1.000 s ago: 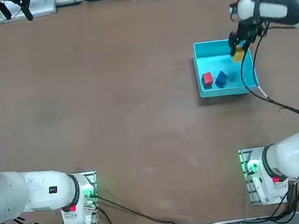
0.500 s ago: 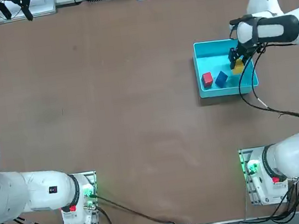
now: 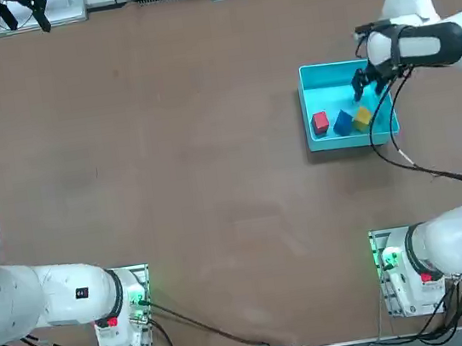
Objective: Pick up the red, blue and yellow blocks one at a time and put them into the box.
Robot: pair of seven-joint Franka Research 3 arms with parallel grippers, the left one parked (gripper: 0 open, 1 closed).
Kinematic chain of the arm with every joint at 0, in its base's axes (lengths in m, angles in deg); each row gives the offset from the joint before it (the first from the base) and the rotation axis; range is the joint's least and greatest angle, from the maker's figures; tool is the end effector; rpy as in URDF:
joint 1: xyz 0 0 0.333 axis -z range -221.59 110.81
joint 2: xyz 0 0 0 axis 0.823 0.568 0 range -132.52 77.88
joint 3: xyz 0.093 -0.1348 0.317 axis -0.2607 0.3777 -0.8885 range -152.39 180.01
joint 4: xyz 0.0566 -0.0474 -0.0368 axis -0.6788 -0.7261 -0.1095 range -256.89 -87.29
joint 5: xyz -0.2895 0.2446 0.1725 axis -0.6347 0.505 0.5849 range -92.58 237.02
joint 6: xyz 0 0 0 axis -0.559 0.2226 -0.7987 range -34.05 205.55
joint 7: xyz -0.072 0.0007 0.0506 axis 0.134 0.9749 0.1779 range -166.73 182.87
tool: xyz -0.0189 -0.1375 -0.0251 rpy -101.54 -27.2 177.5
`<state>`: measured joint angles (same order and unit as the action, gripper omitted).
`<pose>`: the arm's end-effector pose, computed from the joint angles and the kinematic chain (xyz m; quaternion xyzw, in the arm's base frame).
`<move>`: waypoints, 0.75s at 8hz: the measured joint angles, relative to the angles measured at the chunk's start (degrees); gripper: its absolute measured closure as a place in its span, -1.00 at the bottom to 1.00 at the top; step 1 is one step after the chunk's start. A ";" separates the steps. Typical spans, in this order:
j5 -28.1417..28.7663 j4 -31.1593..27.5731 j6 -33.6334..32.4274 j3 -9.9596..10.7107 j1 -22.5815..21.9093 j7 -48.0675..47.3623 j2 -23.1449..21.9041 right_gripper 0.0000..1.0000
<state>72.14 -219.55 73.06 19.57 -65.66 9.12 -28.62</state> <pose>0.4832 0.0380 0.2967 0.9977 0.0491 -0.0467 0.0008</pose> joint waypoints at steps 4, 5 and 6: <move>-0.04 23.25 -25.62 0.69 0.70 0.13 -2.94 -0.99; -0.04 29.09 -30.99 0.99 1.62 0.19 -2.96 -0.99; -0.02 32.80 -33.57 1.25 2.43 0.29 -3.01 -0.99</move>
<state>72.12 -186.75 39.49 20.82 -63.24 9.41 -31.64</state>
